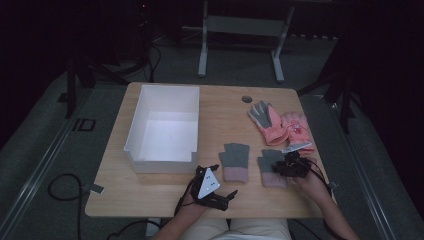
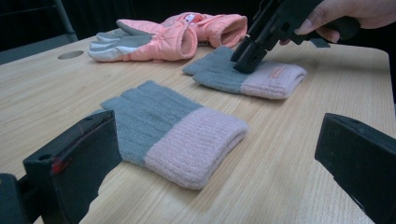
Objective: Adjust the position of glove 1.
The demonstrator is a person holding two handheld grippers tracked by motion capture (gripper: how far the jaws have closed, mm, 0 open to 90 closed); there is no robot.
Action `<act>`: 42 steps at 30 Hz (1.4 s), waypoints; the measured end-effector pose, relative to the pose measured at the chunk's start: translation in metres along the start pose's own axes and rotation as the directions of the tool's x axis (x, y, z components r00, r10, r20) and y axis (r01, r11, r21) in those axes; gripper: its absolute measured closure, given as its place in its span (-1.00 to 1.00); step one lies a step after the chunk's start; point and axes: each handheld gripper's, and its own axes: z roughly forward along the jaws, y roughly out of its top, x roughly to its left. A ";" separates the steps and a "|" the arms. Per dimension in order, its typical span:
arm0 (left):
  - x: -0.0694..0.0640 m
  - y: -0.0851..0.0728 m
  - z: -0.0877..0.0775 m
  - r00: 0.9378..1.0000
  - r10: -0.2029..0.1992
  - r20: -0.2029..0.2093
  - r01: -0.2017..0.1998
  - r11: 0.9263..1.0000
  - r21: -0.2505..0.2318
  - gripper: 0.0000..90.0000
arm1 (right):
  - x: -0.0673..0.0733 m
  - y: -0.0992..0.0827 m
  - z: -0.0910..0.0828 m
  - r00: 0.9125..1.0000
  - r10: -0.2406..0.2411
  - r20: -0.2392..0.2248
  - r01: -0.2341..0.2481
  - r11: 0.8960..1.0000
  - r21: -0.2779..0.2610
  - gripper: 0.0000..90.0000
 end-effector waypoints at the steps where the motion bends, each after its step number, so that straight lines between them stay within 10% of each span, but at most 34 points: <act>1: 0.000 0.000 0.000 1.000 0.001 0.000 -0.001 1.000 0.000 -1.00 | 0.001 0.000 0.000 1.000 -0.001 0.009 0.001 1.000 -0.001 0.58; 7: 0.000 0.000 0.000 1.000 0.001 -0.004 -0.001 1.000 -0.001 -1.00 | 0.008 -0.001 0.002 0.997 0.029 0.069 -0.028 0.999 -0.017 0.84; 16: 0.000 0.000 0.000 1.000 0.000 0.000 0.000 1.000 -0.001 -1.00 | 0.010 -0.001 -0.014 0.994 0.100 0.035 -0.097 0.991 -0.088 0.89; 25: 0.000 0.000 0.000 1.000 -0.001 0.000 0.001 1.000 -0.002 -1.00 | 0.028 0.043 -0.058 0.997 0.068 0.046 -0.058 0.978 -0.199 0.88; 42: -0.001 0.000 -0.001 1.000 0.005 -0.004 -0.005 1.000 -0.006 -1.00 | 0.082 0.093 -0.031 0.999 -0.009 -0.053 -0.002 0.979 -0.203 0.88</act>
